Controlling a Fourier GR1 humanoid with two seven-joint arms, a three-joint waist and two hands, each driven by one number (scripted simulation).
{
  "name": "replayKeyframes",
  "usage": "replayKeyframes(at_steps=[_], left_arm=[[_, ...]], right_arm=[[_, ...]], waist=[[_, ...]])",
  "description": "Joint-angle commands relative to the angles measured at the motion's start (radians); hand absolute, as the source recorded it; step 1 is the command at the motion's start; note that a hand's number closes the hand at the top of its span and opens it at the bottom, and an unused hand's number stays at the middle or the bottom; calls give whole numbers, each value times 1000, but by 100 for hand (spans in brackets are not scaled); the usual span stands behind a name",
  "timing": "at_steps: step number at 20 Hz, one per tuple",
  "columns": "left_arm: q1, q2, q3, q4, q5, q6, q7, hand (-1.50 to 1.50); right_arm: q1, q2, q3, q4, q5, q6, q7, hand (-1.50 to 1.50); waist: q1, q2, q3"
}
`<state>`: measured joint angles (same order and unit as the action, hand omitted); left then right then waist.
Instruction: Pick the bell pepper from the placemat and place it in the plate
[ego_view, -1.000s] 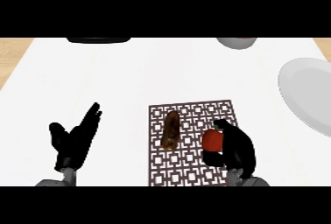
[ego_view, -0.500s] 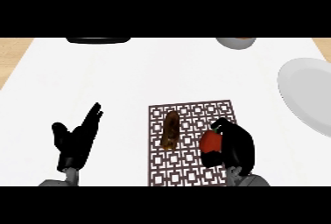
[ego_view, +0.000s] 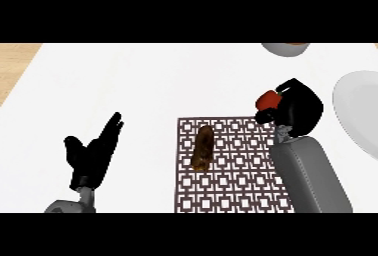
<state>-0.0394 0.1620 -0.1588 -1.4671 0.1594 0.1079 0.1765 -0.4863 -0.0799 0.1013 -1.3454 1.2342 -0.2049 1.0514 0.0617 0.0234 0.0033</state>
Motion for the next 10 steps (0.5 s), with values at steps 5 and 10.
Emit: replayKeyframes(at_steps=[5, 10], left_arm=[[0, 2, -27, 31, 2, -32, 40, 0], [1, -25, -28, 44, -11, -2, 27, 0]], right_arm=[[-307, -53, -181, 219, 292, -171, 240, 150], [-365, -85, -310, 250, 390, -284, 273, 150]], waist=[[39, 13, -5], [10, 7, -3]])
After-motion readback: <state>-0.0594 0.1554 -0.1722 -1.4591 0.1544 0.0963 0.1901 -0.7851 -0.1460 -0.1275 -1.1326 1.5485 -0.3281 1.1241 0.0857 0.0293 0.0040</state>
